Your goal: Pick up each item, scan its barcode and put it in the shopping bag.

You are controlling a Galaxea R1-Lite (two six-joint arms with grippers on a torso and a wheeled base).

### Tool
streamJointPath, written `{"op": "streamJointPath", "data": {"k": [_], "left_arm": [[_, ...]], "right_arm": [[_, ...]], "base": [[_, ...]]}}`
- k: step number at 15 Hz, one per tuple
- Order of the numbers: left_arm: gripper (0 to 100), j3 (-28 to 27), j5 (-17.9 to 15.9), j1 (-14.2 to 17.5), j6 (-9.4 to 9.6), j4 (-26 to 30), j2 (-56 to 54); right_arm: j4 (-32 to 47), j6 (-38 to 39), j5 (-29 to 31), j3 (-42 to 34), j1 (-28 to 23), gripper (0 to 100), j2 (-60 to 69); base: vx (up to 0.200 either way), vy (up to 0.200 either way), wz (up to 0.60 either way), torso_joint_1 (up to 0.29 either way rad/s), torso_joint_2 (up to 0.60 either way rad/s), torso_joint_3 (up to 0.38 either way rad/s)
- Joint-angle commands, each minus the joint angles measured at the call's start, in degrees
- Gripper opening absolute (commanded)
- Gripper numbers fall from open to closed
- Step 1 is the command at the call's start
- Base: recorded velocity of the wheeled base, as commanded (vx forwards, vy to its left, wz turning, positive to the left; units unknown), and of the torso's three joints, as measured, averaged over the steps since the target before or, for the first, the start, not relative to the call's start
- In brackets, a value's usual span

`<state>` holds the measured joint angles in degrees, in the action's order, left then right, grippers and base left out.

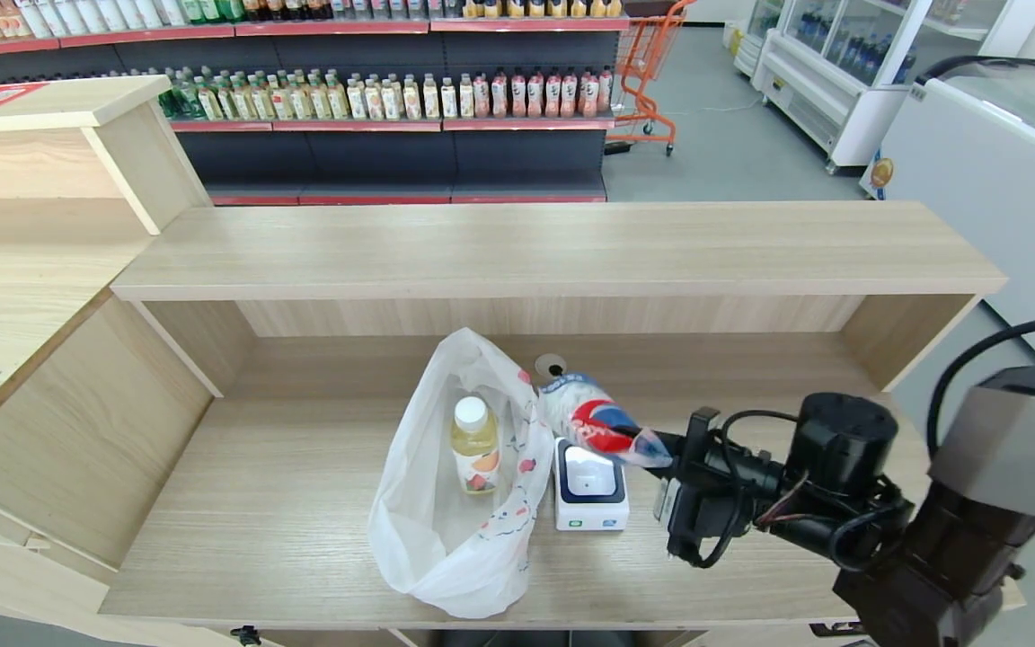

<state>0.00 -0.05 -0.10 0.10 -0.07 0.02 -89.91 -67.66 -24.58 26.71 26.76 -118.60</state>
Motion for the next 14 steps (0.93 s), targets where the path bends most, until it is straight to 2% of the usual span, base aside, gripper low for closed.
{"op": "streamJointPath", "data": {"k": [1,2,3,4,5,6,7,10,12,14], "left_arm": [[100,0.0,0.0,0.0,-0.01,0.0,0.0],[100,0.0,0.0,0.0,-0.01,0.0,0.0],[100,0.0,0.0,0.0,-0.01,0.0,0.0],[100,0.0,0.0,-0.1,-0.01,0.0,0.0],[100,0.0,0.0,0.0,-0.01,0.0,0.0],[100,0.0,0.0,0.0,-0.01,0.0,0.0],[100,0.0,0.0,0.0,-0.01,0.0,0.0],[100,0.0,0.0,0.0,-0.01,0.0,0.0],[100,0.0,0.0,0.0,-0.01,0.0,0.0],[100,0.0,0.0,0.0,-0.01,0.0,0.0]], "right_arm": [[5.0,20.0,17.5,-7.5,6.9,0,19.2],[10.6,30.0,24.5,-7.6,9.5,0,23.6],[14.1,35.9,27.6,-7.4,10.8,0,25.4],[19.2,47.6,31.0,-6.1,12.4,0,27.5],[19.2,47.6,31.0,-6.1,12.4,0,27.5],[21.5,59.5,31.2,-4.2,12.5,0,27.5],[24.3,65.3,31.1,-3.2,12.4,0,27.5],[31.8,76.6,31.1,-2.3,12.4,0,29.5],[36.2,80.8,31.1,-2.2,12.4,0,30.3],[37.2,81.4,30.7,-2.2,12.2,0,30.4]], "base": [[0.000,0.000,0.00,0.000,0.00,0.000],[0.000,0.000,0.00,0.000,0.00,0.000],[0.000,0.000,0.00,0.000,0.00,0.000],[0.000,0.000,0.00,0.000,0.00,0.000],[0.000,0.000,0.00,0.000,0.00,0.000],[0.000,0.000,0.00,0.000,0.00,0.000],[0.000,0.000,0.00,0.000,0.00,0.000],[0.000,0.000,0.00,0.000,0.00,0.000],[0.000,0.000,0.00,0.000,0.00,0.000],[0.000,0.000,0.00,0.000,0.00,0.000]]}}
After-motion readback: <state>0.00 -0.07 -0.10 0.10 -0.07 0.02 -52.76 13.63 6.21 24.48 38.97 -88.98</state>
